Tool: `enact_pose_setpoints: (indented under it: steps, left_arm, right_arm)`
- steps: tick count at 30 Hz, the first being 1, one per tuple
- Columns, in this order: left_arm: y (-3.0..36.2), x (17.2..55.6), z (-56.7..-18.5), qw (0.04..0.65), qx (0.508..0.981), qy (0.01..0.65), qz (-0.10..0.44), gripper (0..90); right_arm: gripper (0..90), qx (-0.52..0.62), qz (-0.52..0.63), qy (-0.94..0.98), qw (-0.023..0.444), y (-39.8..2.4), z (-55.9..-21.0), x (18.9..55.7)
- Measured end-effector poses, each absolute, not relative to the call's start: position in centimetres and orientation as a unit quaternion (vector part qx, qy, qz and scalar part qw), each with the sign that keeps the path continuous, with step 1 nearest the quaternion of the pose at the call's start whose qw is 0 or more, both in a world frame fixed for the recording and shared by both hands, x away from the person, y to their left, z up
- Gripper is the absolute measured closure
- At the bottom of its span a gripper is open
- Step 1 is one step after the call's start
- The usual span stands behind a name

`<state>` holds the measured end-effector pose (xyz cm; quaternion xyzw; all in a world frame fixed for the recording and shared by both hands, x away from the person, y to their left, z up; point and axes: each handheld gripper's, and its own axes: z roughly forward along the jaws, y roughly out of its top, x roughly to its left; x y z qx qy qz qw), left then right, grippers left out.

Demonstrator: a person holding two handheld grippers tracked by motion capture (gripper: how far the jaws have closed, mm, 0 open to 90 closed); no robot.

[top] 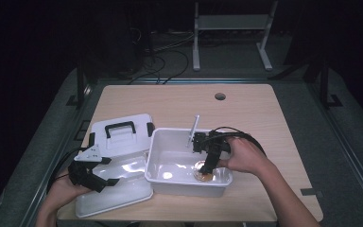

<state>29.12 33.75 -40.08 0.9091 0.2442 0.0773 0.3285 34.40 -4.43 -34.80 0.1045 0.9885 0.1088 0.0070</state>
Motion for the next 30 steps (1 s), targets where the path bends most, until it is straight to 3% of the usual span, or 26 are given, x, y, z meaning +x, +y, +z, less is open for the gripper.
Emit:
enact_pose_setpoints:
  steps: [11,30]
  left_arm:
    - [33.5,29.1,-40.2,0.325,0.911,0.243,0.073,15.8]
    - [33.3,29.2,-40.3,0.323,0.912,0.243,0.072,15.8]
  right_arm:
    - [22.4,0.129,0.160,0.978,0.028,-7.7,-31.6,34.2]
    - [22.7,0.174,0.190,0.965,0.051,-12.7,-29.4,33.5]
